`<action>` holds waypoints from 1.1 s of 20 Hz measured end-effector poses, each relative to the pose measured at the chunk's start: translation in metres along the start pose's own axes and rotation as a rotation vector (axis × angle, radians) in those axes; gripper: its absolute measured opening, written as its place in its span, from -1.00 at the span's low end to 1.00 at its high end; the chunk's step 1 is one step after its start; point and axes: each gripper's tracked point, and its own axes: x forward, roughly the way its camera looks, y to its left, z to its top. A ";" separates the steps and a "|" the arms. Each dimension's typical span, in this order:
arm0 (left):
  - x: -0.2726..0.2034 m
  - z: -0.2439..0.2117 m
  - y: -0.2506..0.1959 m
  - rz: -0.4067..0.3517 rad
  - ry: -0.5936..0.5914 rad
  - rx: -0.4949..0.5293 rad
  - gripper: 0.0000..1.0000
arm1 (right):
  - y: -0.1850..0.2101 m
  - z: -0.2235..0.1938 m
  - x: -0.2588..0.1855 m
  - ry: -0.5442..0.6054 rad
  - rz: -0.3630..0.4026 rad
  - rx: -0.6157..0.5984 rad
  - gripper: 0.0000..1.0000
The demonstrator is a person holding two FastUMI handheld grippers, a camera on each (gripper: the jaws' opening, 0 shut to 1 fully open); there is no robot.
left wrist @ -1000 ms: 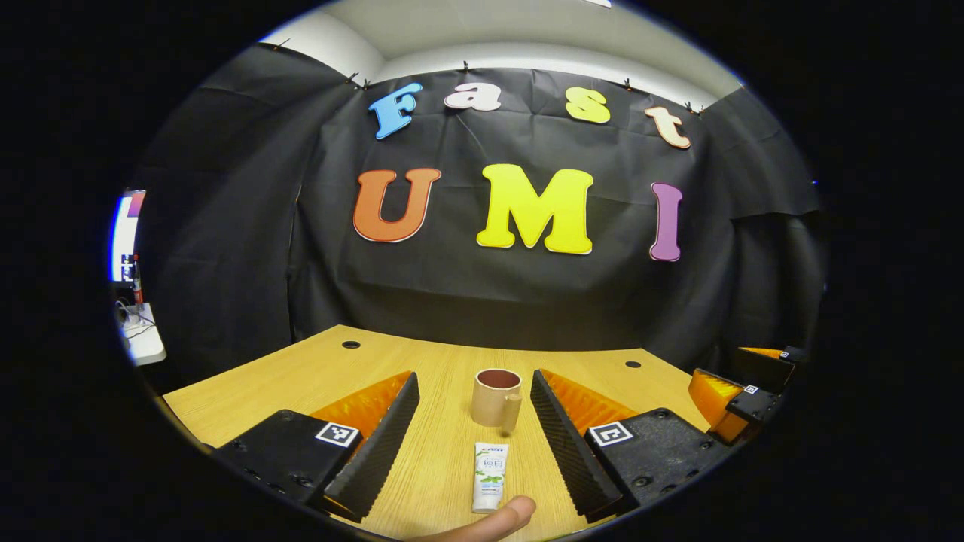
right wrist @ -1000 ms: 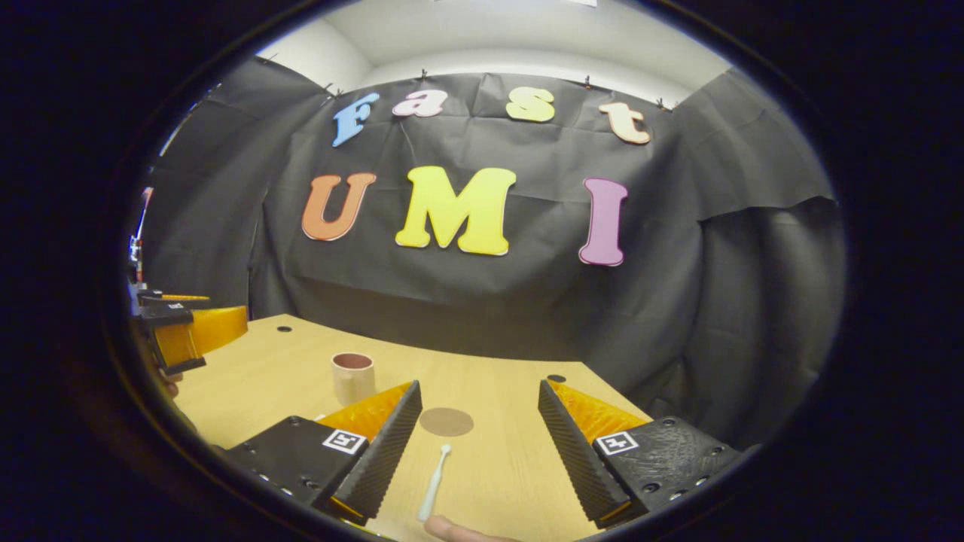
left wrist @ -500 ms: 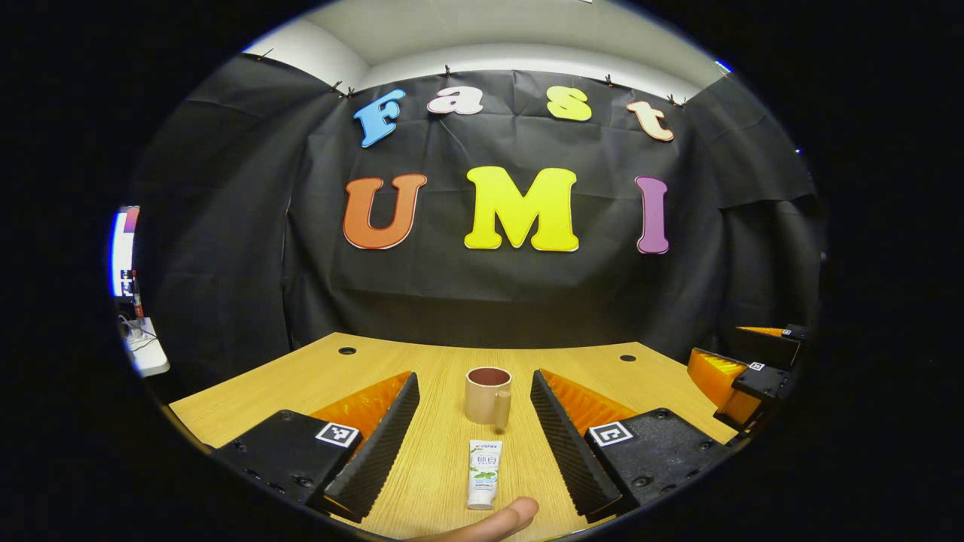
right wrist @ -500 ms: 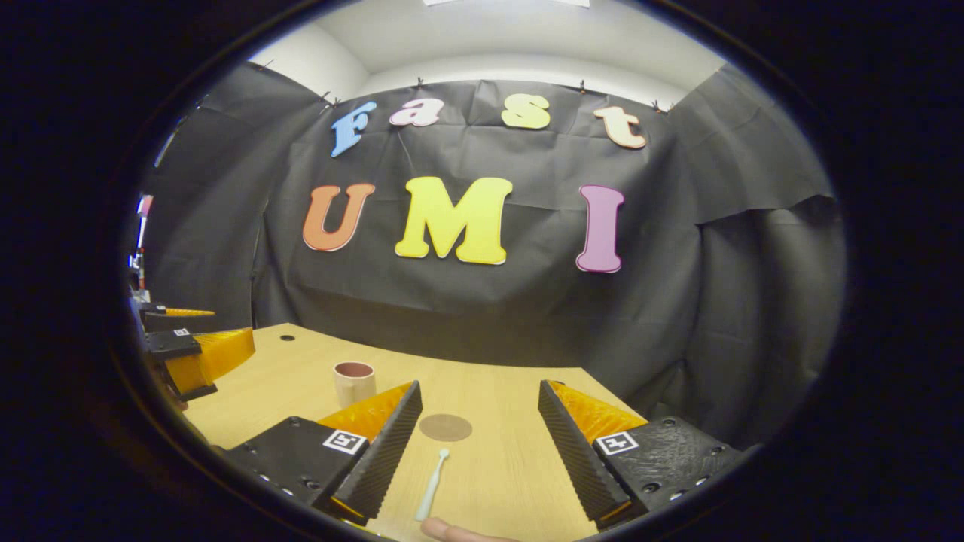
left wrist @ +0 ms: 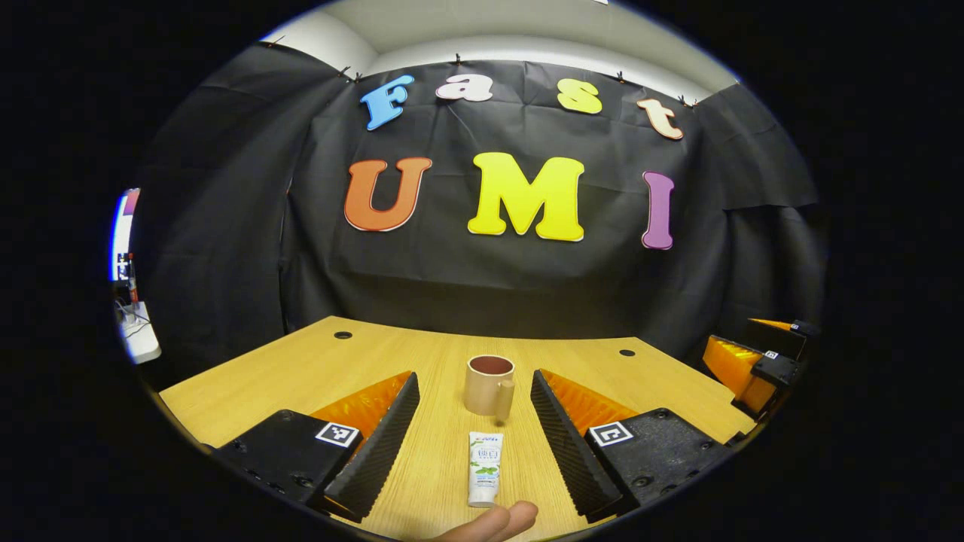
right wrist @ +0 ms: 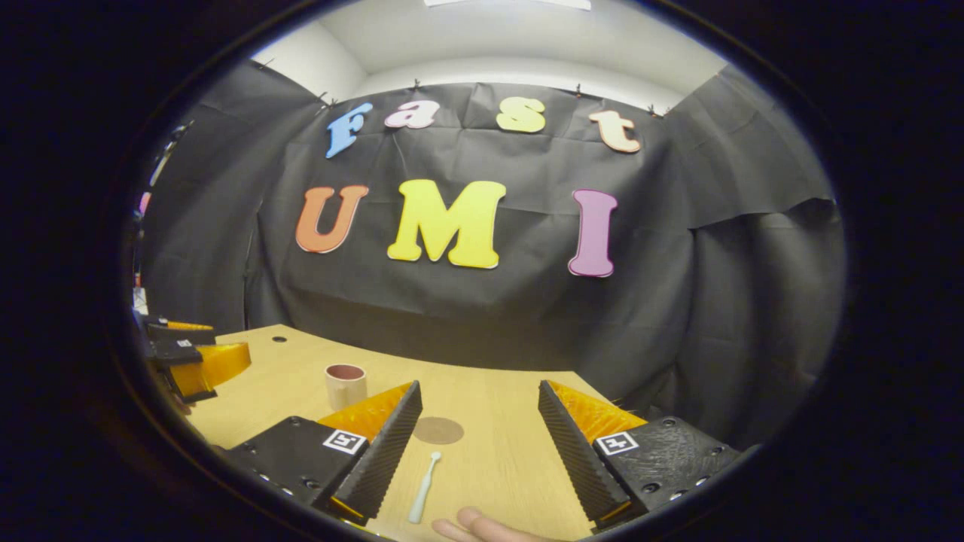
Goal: Put the toothbrush and toothpaste on the desktop into the cup, then pick up the cup and place it on the coaster on the desktop.
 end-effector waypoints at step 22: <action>0.026 -0.160 -0.019 -0.069 0.531 0.054 0.84 | -0.012 -0.032 0.016 0.118 -0.061 -0.024 0.93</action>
